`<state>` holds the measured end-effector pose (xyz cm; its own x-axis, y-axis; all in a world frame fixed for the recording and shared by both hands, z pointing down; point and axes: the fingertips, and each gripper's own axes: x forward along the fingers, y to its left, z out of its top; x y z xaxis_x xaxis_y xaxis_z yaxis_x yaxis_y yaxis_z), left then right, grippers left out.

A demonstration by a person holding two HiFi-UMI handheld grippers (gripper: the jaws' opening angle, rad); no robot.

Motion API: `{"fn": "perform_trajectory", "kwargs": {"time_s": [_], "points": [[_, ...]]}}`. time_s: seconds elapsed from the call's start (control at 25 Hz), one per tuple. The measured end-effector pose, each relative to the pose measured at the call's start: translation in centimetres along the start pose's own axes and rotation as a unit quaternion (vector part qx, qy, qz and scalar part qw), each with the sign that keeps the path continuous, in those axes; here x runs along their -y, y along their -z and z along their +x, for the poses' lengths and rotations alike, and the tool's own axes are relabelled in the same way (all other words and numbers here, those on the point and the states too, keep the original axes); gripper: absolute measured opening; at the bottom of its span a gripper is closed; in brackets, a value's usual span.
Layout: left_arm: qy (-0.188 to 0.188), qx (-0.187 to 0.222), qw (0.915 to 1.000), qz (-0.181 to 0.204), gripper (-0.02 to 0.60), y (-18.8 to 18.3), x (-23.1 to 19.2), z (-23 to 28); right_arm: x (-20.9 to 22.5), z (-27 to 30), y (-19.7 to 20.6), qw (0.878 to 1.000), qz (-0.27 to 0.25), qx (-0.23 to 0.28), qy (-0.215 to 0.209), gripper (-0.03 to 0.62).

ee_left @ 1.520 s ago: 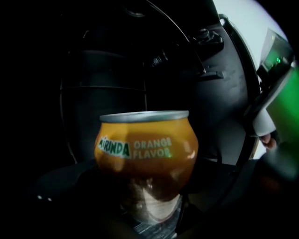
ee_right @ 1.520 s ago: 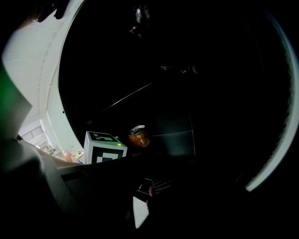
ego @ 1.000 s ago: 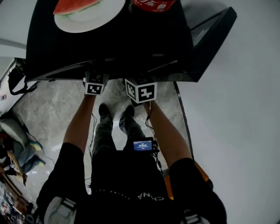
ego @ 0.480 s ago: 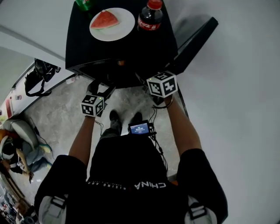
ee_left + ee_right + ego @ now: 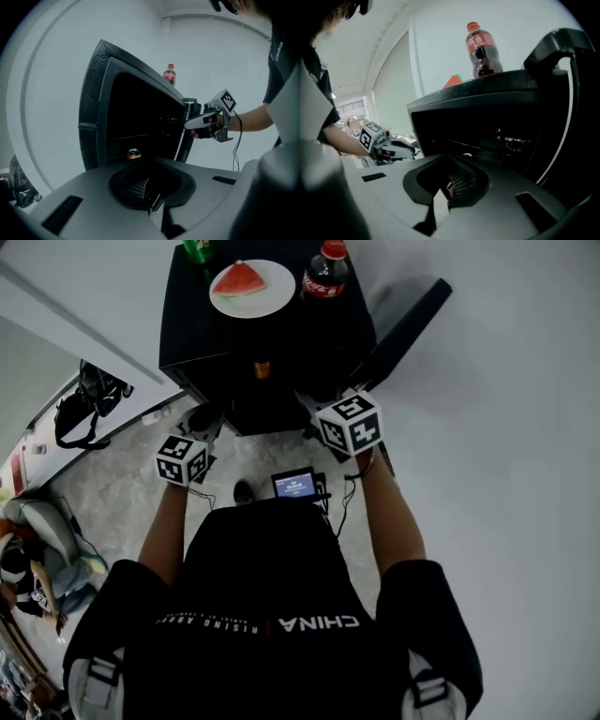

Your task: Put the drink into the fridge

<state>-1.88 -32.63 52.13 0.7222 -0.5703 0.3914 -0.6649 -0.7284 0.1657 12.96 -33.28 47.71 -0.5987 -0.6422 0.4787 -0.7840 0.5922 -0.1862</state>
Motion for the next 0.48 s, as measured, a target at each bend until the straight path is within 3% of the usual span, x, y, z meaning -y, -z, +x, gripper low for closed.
{"fn": "perform_trajectory", "kwargs": {"time_s": [0.16,0.48], "points": [[0.034,-0.003,0.9994,0.008,0.012,-0.3,1.3,0.1,0.3,1.9,1.9,0.996,0.032,0.027,0.077,0.014],[0.06,-0.01,0.9974,-0.038,0.012,1.8,1.3,-1.1,-0.3,2.5,3.8,0.991,0.098,0.016,0.088,0.014]]}}
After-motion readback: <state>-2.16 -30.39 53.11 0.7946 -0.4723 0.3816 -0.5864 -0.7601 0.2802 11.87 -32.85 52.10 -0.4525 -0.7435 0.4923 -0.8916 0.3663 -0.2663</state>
